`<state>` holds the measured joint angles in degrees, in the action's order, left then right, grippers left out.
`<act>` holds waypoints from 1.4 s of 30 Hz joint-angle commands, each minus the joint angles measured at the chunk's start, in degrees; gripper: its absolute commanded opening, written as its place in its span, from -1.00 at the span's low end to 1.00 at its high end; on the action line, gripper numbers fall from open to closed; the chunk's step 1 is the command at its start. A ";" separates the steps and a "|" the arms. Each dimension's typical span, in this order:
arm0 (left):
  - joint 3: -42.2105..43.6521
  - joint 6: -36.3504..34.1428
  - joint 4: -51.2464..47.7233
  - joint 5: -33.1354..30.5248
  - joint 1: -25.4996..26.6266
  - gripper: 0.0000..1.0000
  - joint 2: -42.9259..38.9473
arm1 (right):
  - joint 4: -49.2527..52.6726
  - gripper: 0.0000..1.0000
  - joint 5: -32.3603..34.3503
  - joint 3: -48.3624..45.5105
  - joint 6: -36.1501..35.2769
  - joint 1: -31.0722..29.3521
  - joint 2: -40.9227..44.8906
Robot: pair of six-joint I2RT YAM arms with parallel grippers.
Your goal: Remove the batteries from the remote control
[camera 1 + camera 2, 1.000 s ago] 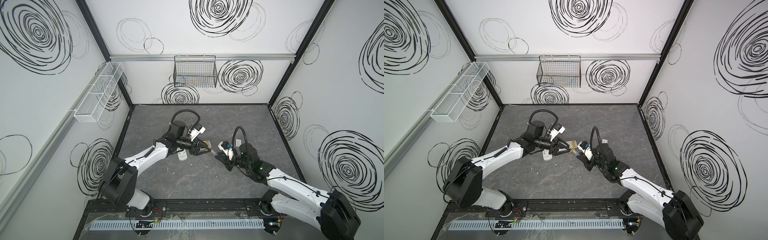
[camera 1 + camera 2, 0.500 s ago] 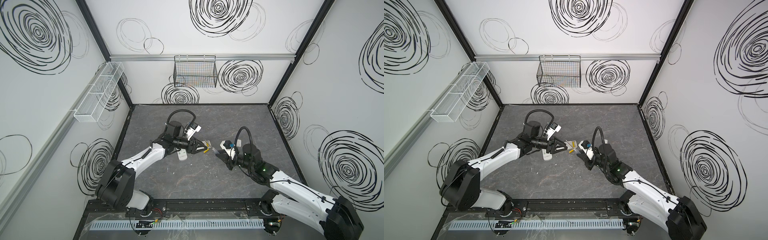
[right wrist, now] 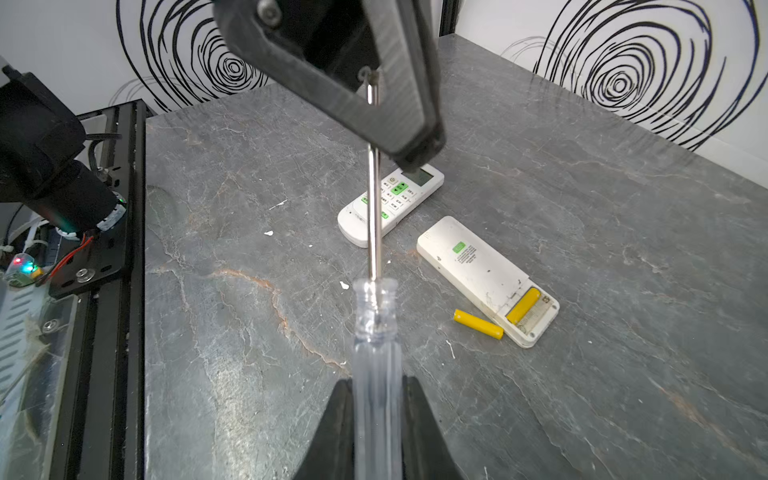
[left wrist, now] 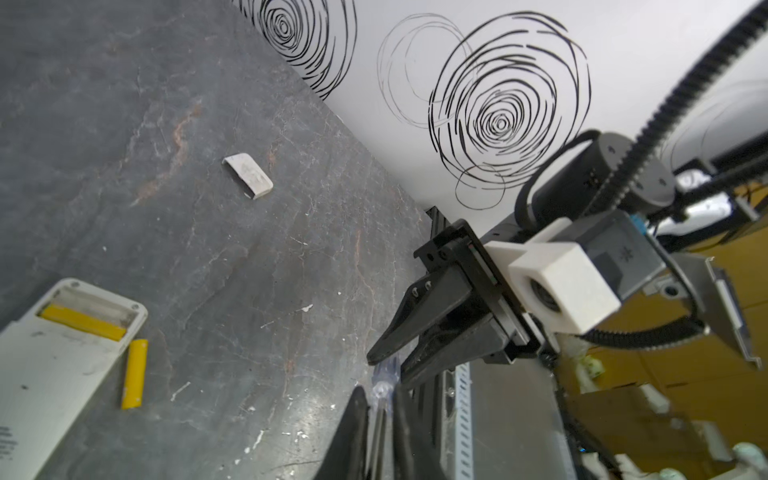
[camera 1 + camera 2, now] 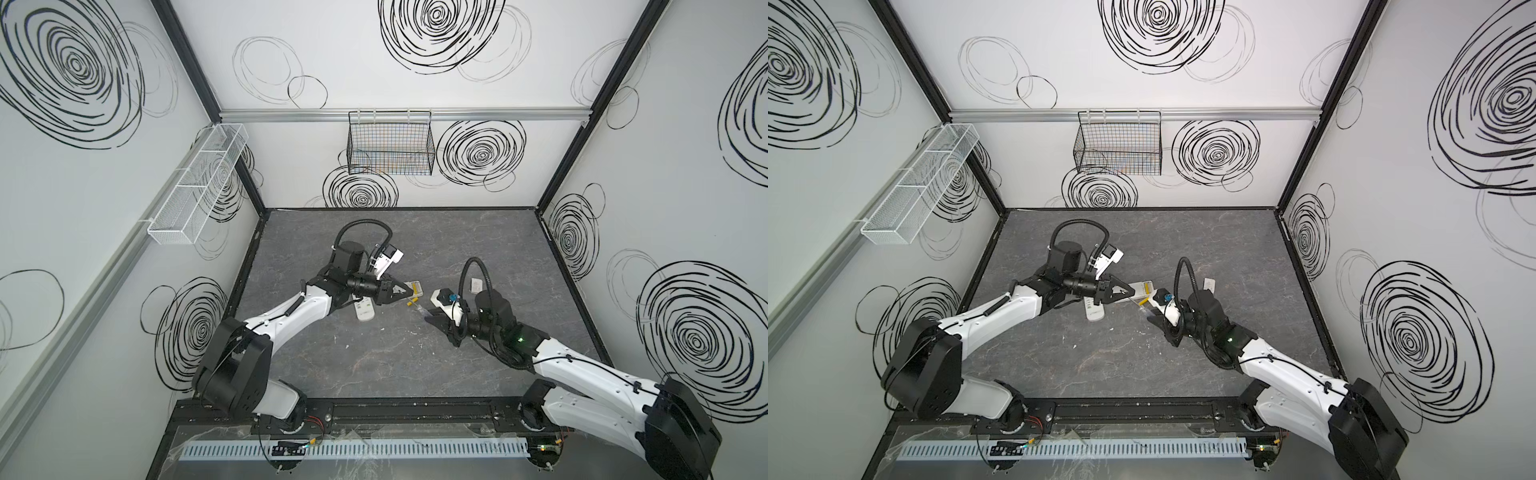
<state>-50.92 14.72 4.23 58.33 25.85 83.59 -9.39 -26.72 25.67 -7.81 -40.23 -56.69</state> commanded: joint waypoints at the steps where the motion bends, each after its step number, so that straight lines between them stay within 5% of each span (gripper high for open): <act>1: -0.86 -0.74 0.77 -0.29 0.28 -0.85 0.09 | -1.78 -0.75 1.42 0.82 -0.81 -0.29 2.15; 6: -1.28 0.41 0.82 -0.32 -0.13 -1.00 -0.16 | -1.80 -0.58 2.54 0.79 -0.62 -0.29 3.04; 12: -0.46 5.06 5.07 1.23 -3.26 -1.00 -1.88 | -6.83 0.06 4.02 -1.07 6.79 0.26 5.75; 20: 5.46 25.95 26.77 3.49 -10.01 -1.00 -4.04 | -29.13 0.55 1.86 -6.61 34.74 4.33 5.28; 24: 10.21 40.85 44.89 2.62 -11.43 -1.00 -4.40 | -43.70 0.55 0.12 -8.43 45.12 4.63 0.95; 29: 11.34 50.80 53.37 1.78 -9.25 -1.00 -4.88 | -54.96 0.65 0.41 -8.53 50.47 6.66 -4.39; 42: 11.98 49.77 56.31 1.88 -7.21 -1.00 -3.88 | -59.37 0.40 -15.08 -0.14 59.30 7.80 -15.29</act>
<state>-39.05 63.90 55.11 59.88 18.28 80.05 -64.29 -37.23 23.77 47.94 -32.23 -71.11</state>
